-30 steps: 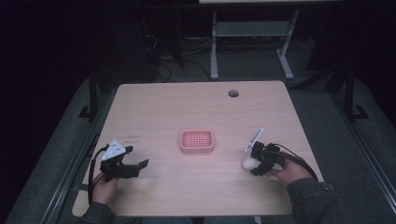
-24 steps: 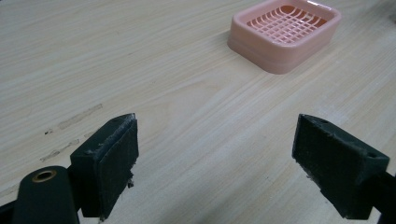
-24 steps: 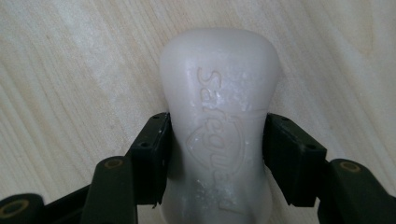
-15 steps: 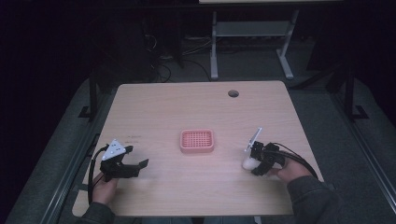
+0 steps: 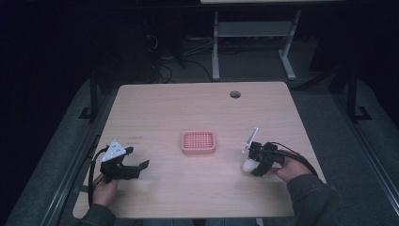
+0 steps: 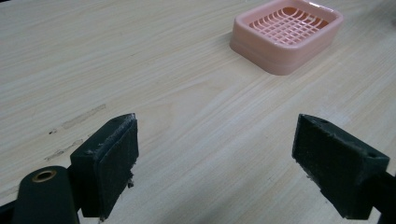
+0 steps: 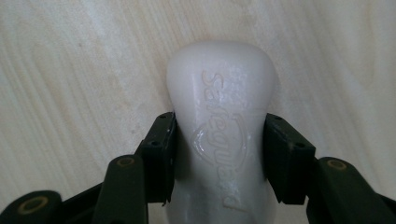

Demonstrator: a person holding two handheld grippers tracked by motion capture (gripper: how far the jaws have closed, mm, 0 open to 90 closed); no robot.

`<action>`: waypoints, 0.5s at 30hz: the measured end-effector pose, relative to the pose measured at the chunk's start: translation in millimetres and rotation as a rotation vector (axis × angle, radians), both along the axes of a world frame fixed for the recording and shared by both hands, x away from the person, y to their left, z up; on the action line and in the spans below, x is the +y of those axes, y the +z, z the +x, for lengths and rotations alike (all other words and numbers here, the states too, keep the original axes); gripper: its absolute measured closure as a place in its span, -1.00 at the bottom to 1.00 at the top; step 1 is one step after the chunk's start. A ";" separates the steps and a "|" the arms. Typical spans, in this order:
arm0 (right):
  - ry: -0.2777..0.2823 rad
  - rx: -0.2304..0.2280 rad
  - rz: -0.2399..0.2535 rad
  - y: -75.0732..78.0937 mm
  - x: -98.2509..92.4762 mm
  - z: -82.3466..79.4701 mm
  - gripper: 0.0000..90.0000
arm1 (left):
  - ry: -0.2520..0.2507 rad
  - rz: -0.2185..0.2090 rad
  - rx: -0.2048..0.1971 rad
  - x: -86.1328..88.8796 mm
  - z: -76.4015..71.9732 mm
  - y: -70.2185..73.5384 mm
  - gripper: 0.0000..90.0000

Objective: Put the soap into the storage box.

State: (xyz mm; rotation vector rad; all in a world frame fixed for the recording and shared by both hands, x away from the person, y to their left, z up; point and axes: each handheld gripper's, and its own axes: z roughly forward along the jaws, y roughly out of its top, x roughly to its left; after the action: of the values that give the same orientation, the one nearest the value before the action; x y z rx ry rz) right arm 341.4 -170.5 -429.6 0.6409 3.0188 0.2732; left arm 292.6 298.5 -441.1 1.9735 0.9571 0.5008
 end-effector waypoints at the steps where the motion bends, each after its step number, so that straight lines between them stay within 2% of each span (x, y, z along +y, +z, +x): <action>1: -0.004 0.000 0.003 0.7 0.0 0.3 0.08 | 0.000 0.000 -0.001 0.2 0.1 0.0 -0.69; 3: -0.004 0.005 0.014 1.9 -0.2 0.8 0.08 | 0.001 -0.002 0.000 0.3 0.1 0.0 -0.69; 4: -0.013 -0.002 0.044 6.9 -0.9 1.6 0.08 | 0.002 -0.002 0.001 0.2 0.3 -0.2 -0.69; 15: 0.011 -0.023 0.077 22.2 9.1 8.9 0.08 | 0.004 0.002 0.000 0.1 0.3 -0.3 -0.69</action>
State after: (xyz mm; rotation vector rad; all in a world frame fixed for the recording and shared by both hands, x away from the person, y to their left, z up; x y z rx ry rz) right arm 350.3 -161.4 -407.4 0.6226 3.0028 0.3962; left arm 292.9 298.6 -441.4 1.9736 0.9607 0.5042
